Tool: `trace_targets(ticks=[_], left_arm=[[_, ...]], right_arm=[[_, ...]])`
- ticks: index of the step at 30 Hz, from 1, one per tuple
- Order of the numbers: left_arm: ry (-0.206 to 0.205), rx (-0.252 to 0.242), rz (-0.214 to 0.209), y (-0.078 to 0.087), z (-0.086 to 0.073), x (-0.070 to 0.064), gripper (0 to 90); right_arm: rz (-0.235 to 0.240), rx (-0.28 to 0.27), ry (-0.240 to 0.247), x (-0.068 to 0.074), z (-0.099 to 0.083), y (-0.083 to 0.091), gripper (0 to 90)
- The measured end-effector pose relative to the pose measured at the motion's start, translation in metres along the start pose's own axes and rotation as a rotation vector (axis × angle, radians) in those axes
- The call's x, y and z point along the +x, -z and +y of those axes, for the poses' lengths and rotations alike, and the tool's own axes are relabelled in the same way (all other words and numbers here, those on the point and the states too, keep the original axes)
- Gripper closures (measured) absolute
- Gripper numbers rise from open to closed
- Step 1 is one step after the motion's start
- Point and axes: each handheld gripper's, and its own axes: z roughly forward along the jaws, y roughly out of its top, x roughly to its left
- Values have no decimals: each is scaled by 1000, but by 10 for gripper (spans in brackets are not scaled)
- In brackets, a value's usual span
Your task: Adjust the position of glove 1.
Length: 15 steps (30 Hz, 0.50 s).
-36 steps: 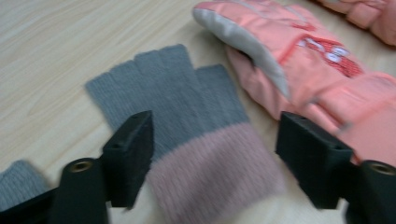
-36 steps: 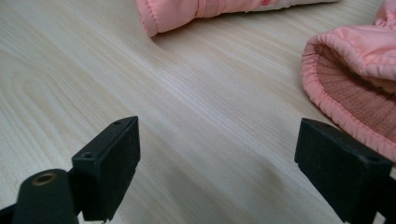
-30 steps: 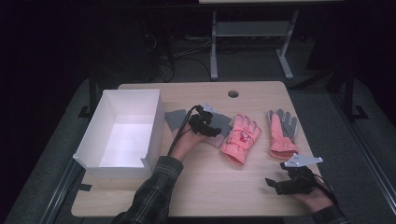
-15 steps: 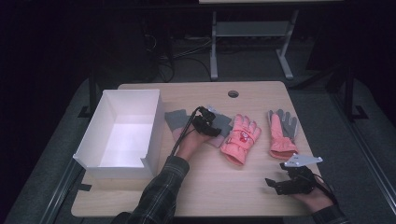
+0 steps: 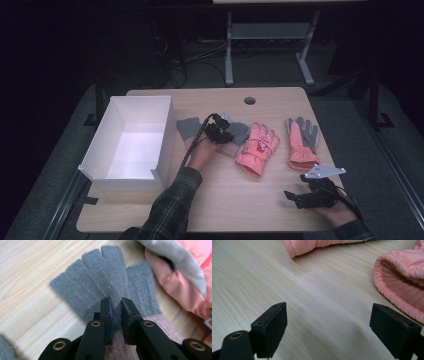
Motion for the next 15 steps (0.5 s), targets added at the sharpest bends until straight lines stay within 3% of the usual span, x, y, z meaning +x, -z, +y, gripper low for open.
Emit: trace_targets(ticks=[7,15], left_arm=[[-8,-21,-15,24,4,-3,806],[-14,-30,-43,53,-4,-10,804]], right_arm=[[-4,-6,3,-2,0,1,142],[2,-4,1,-1,0,2,142]])
